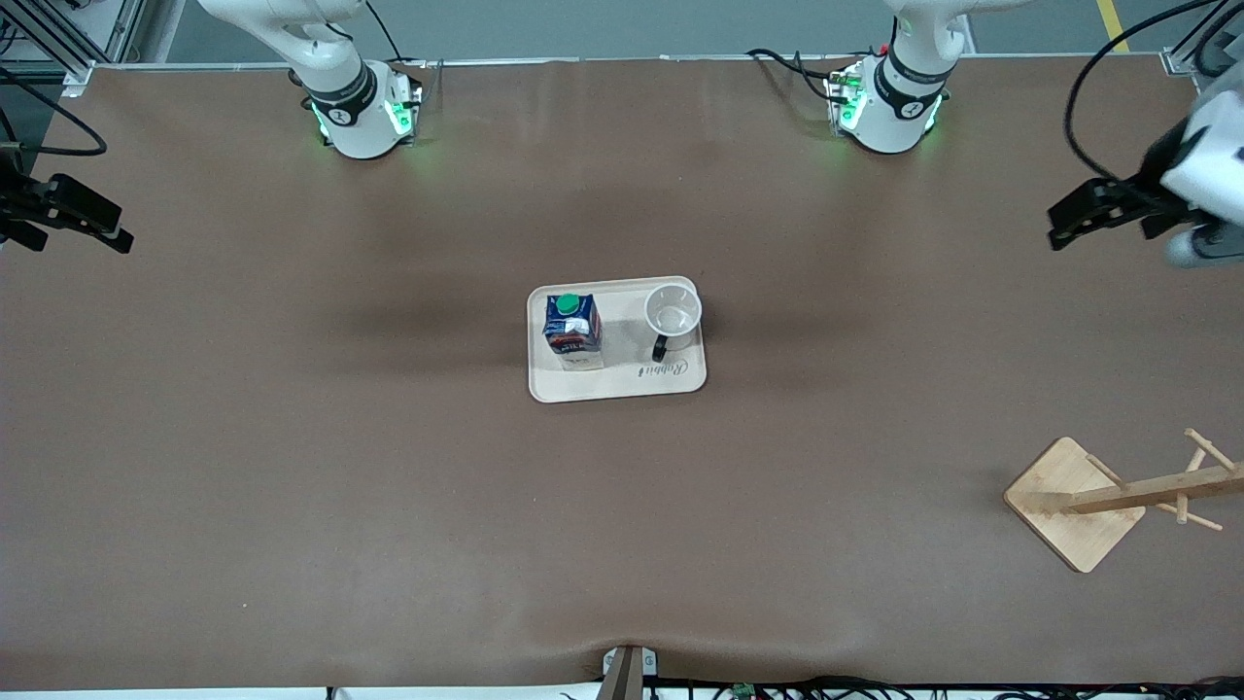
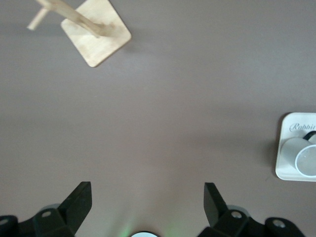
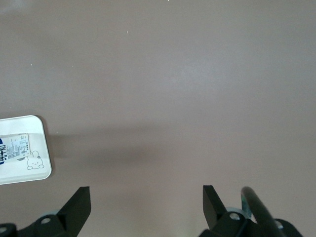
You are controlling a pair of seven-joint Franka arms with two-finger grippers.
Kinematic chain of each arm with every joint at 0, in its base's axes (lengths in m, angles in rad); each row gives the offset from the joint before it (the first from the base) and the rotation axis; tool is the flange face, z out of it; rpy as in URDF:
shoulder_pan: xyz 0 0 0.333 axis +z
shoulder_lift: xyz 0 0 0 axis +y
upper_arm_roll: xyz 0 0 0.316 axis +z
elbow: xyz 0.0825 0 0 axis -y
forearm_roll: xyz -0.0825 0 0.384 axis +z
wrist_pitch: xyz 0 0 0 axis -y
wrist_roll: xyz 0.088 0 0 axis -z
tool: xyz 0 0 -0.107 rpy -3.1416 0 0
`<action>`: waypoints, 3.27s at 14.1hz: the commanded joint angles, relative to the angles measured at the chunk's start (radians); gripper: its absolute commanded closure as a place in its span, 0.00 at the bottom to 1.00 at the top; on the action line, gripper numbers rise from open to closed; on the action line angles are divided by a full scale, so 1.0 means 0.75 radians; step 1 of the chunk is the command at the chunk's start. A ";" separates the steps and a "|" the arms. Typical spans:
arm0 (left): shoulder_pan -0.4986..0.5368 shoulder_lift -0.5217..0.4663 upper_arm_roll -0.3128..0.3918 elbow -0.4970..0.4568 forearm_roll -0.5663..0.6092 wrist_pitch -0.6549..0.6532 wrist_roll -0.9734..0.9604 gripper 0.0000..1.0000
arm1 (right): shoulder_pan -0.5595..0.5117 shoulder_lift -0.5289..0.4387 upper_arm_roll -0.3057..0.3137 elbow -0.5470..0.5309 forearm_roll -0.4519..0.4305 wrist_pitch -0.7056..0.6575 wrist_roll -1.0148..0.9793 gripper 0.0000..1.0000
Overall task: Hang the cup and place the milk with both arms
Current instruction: 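Move the left gripper toward the white mug on the tray, then lower the left gripper onto the white mug's rim, then close the left gripper on the mug rim, then carry the mug toward the wooden stand while the right gripper reaches the milk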
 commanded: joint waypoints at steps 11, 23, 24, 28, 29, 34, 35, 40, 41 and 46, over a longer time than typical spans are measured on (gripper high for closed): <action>-0.536 0.382 -0.032 0.038 0.036 0.202 -0.054 0.00 | -0.021 0.030 0.016 0.035 -0.014 -0.025 -0.007 0.00; -0.763 0.772 -0.030 0.028 0.044 0.601 -0.120 0.00 | -0.015 0.073 0.014 0.027 0.011 -0.041 -0.009 0.00; -0.767 0.813 -0.032 0.028 0.044 0.634 -0.128 0.01 | -0.017 0.079 0.014 0.023 0.011 -0.049 -0.009 0.00; -0.767 0.848 -0.032 -0.046 0.046 0.667 -0.118 0.23 | -0.007 0.107 0.016 0.029 0.019 -0.082 -0.002 0.00; -0.769 0.850 -0.032 -0.068 0.046 0.677 -0.118 0.34 | -0.013 0.126 0.016 0.031 0.039 -0.082 -0.009 0.00; -0.788 0.897 -0.028 -0.066 0.044 0.728 -0.130 1.00 | -0.041 0.155 0.008 0.031 0.152 -0.084 -0.007 0.00; -0.786 0.893 -0.026 -0.062 0.044 0.730 -0.132 1.00 | -0.055 0.157 0.008 0.027 0.154 -0.086 -0.011 0.00; -0.731 0.798 -0.014 -0.021 0.052 0.700 -0.136 1.00 | -0.066 0.161 0.014 -0.014 0.205 -0.072 -0.244 0.00; -0.704 0.743 -0.014 -0.017 0.040 0.661 -0.136 1.00 | -0.042 0.163 0.014 -0.014 0.205 -0.084 -0.242 0.00; -0.479 0.505 -0.014 -0.001 0.032 0.518 -0.152 1.00 | 0.163 0.267 0.014 -0.114 0.207 -0.142 0.118 0.00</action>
